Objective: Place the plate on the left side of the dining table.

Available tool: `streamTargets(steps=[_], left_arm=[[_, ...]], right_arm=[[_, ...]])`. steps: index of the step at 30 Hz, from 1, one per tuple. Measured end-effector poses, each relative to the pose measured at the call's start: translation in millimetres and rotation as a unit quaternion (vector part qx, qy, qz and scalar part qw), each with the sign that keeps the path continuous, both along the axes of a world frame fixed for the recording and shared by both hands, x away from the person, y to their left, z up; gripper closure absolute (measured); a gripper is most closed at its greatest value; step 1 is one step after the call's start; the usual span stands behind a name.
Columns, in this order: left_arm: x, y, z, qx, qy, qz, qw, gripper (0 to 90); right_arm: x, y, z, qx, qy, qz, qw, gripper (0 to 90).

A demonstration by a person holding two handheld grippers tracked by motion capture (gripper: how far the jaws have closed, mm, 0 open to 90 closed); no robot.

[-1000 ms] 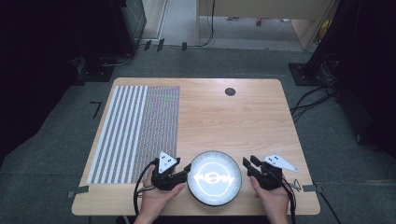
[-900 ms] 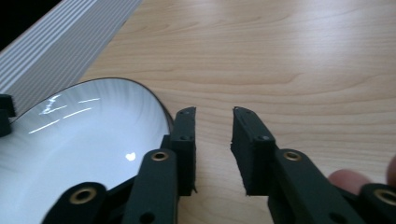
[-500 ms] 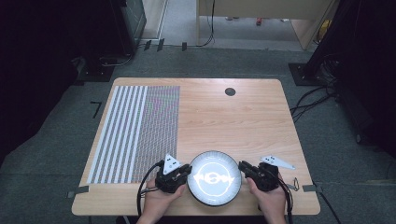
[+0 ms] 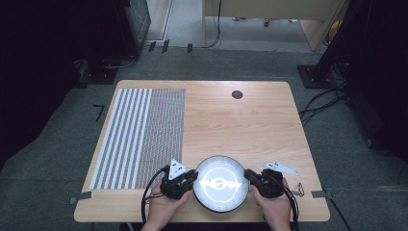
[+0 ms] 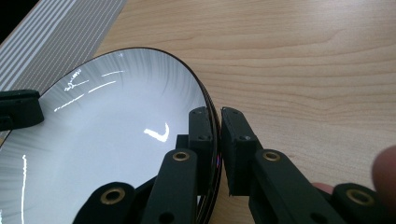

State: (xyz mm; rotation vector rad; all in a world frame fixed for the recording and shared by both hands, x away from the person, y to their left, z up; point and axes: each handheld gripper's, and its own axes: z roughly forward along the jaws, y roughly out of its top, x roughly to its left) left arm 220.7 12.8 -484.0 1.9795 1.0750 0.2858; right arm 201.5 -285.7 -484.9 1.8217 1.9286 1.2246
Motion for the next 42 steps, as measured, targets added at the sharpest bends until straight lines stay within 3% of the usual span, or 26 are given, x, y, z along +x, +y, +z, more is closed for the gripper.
streamTargets(steps=[7, 8, 9, 13, 31, 38, 42], left_arm=[[-0.1, -0.9, -0.7, 0.000, 0.000, 0.002, 1.0000, 78.7], [0.1, -1.0, -1.0, 0.000, 0.002, 0.001, 1.0000, 78.1], [0.2, -1.3, -1.5, 0.001, 0.003, 0.000, 1.0000, 79.3], [0.4, -1.4, -2.3, 0.000, 0.004, 0.000, 1.0000, 78.6], [-4.0, -3.3, 5.6, -0.021, -0.002, -0.006, 0.9998, 74.6], [-5.7, -13.3, -1.3, -0.012, 0.020, -0.032, 0.9992, 71.2], [-4.9, -13.1, -2.8, -0.010, 0.021, -0.034, 0.9991, 72.2]], right_arm=[[1.0, 2.0, 0.5, 0.010, 0.006, -0.022, 0.9997, 85.1], [1.3, 1.7, 0.8, 0.012, 0.004, -0.024, 0.9996, 89.0], [1.0, 0.0, 2.9, 0.027, -0.001, -0.024, 0.9993, 89.4], [2.9, -1.2, 1.9, 0.029, 0.006, -0.019, 0.9994, 89.4], [-3.1, -16.6, 16.4, 0.024, -0.019, -0.027, 0.9992, 89.6], [-4.9, -21.5, 20.1, 0.019, -0.020, -0.024, 0.9993, 89.4], [-5.3, -21.8, 20.3, 0.018, -0.018, -0.022, 0.9994, 88.9]])
